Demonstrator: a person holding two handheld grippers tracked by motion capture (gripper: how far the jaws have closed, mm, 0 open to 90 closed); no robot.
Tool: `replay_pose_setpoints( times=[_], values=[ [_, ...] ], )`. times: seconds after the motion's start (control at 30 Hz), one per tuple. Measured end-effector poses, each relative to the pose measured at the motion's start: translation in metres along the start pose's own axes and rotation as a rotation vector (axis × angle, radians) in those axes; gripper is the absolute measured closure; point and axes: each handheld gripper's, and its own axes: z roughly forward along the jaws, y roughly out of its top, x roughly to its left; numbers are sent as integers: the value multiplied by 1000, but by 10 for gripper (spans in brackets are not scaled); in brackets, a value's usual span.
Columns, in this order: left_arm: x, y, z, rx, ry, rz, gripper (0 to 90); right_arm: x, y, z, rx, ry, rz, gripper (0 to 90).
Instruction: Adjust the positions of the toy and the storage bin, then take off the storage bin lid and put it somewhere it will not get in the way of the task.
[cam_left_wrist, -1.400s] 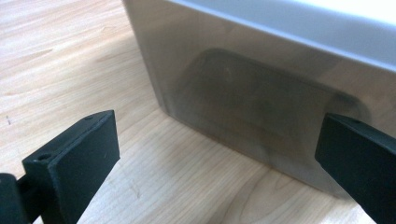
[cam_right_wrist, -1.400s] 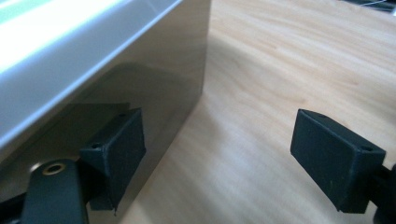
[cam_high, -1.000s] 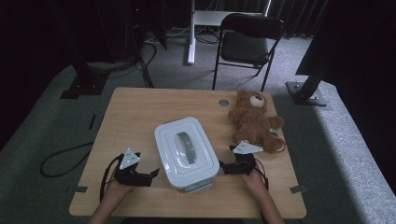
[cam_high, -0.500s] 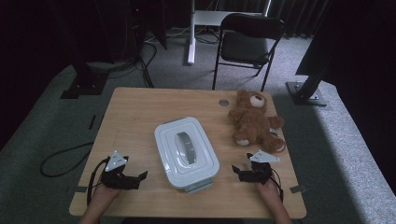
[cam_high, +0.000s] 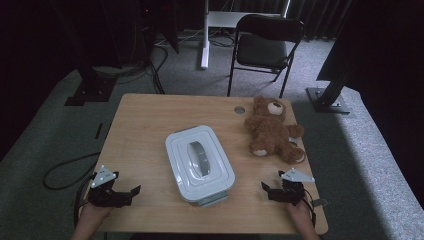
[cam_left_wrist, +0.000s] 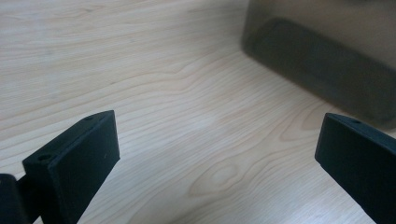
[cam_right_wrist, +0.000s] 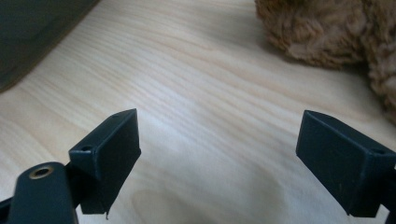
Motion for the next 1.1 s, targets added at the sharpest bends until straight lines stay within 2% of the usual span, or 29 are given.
replay_pose_setpoints(
  times=[0.17, 0.2, 0.27, 0.37, 0.53, 0.63, 0.73, 0.97, 1.1],
  values=[
    [-6, 7, -7, -10, 8, 3, 5, -5, -4, -3, -17, -7, 33, 129],
    [-10, 11, -9, -15, 23, -1, 5, -5, -4, -3, -19, -11, 39, 129],
    [-12, 16, -11, -26, 36, -5, 6, -5, -3, -1, 3, -17, 33, 130],
    [-17, 25, -15, -44, 5, -3, 5, -5, -3, 0, 9, -16, 40, 132],
    [-26, 39, -15, -25, -15, 15, 5, -7, -3, 0, 10, -19, 58, 133],
    [-31, 45, -16, -34, -38, 22, 6, -8, -3, 0, 17, -20, 70, 134],
    [-36, 54, -17, -39, -61, 45, 6, -8, -3, 0, 14, -22, 74, 134],
    [-51, 71, -20, -62, -79, 81, 5, -8, -3, 0, 27, -16, 73, 137],
    [-62, 79, -18, -63, -116, 106, 6, -8, -3, 0, 26, -16, 77, 137]
  ],
)
